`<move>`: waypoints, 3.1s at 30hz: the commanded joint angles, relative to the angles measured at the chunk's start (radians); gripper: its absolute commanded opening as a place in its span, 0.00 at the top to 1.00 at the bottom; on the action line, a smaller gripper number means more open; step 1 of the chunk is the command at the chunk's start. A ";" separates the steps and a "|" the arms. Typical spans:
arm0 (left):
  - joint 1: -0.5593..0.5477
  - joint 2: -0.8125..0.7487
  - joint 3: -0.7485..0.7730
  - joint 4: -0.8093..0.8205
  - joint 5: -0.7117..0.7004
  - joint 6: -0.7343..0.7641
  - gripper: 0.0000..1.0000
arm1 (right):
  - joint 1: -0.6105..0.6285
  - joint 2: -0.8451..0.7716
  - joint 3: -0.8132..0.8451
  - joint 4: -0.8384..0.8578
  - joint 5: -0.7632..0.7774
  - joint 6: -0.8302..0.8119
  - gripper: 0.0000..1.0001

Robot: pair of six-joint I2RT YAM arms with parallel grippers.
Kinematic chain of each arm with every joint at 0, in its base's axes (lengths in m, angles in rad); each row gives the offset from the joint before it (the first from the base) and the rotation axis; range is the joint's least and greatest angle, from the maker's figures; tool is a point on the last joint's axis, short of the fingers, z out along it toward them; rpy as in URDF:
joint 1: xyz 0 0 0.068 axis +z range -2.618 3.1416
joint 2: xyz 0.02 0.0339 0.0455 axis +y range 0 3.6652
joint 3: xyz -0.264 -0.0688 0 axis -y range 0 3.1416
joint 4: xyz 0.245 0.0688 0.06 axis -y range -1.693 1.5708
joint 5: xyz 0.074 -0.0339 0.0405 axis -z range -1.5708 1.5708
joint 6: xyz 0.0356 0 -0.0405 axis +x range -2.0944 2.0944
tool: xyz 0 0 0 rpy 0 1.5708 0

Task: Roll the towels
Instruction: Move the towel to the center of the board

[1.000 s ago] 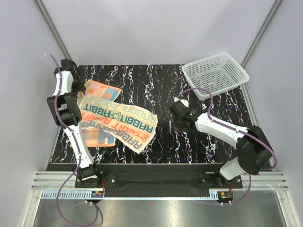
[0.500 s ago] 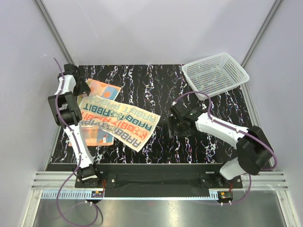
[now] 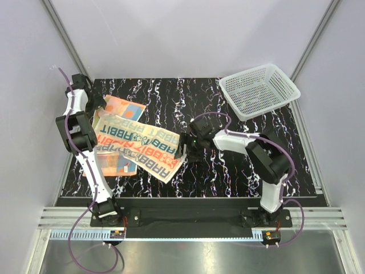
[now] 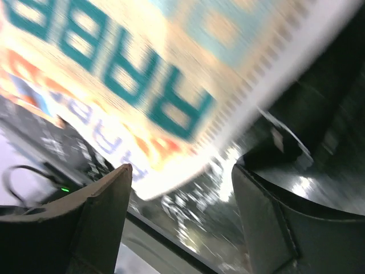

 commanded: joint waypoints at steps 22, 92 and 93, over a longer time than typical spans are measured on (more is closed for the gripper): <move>0.001 0.017 0.022 0.077 0.040 -0.013 0.01 | -0.130 -0.054 -0.167 0.061 0.134 0.099 1.00; -0.151 -0.351 0.051 0.220 -0.151 -0.130 0.01 | -0.275 -0.325 -0.273 -0.352 0.185 -0.041 0.93; -0.158 -0.401 -0.078 0.206 -0.121 -0.176 0.05 | -0.275 -0.335 -0.268 -0.364 0.193 -0.045 0.92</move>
